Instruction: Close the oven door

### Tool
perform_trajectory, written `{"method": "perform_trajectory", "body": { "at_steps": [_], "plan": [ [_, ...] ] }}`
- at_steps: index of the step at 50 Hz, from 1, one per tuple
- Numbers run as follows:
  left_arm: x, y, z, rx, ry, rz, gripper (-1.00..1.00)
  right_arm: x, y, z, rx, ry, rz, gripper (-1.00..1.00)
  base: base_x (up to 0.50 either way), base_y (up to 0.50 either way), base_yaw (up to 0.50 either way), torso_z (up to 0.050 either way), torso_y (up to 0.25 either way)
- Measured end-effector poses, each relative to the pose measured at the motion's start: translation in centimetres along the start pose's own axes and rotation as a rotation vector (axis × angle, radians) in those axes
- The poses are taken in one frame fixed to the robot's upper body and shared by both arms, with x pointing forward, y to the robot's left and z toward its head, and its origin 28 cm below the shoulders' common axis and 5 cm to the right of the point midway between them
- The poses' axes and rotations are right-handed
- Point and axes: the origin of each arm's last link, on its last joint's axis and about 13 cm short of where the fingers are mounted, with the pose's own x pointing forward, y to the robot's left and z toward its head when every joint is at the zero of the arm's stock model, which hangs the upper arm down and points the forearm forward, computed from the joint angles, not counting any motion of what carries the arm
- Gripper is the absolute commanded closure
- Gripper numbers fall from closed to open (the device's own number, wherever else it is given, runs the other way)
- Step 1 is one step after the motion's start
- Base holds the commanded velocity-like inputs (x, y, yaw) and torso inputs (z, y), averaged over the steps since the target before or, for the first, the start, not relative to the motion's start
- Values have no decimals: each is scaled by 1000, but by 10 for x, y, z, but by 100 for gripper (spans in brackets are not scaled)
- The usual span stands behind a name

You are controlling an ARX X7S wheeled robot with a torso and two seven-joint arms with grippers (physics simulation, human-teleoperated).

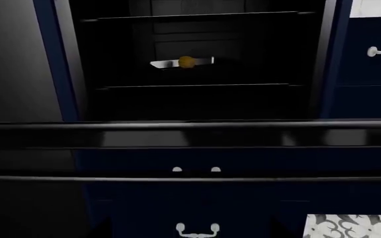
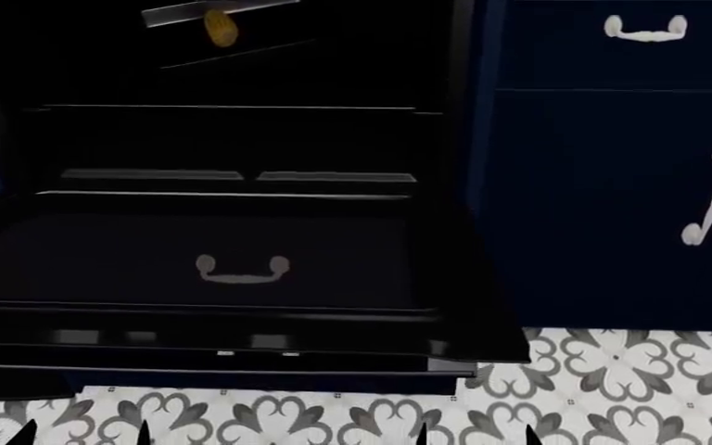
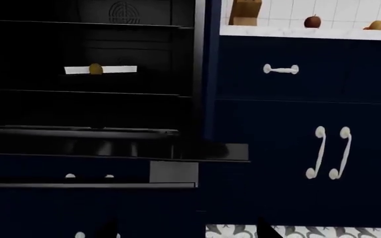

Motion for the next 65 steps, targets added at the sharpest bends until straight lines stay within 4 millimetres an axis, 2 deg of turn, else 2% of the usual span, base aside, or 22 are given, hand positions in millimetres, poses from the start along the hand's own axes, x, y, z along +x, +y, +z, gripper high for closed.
{"method": "perform_trajectory", "body": {
  "at_steps": [65],
  "plan": [
    [1,-1,-2,3,12,-3,-100,1,1,-1,-22,6,16,-100,0,0,0,-50,0]
  ]
}}
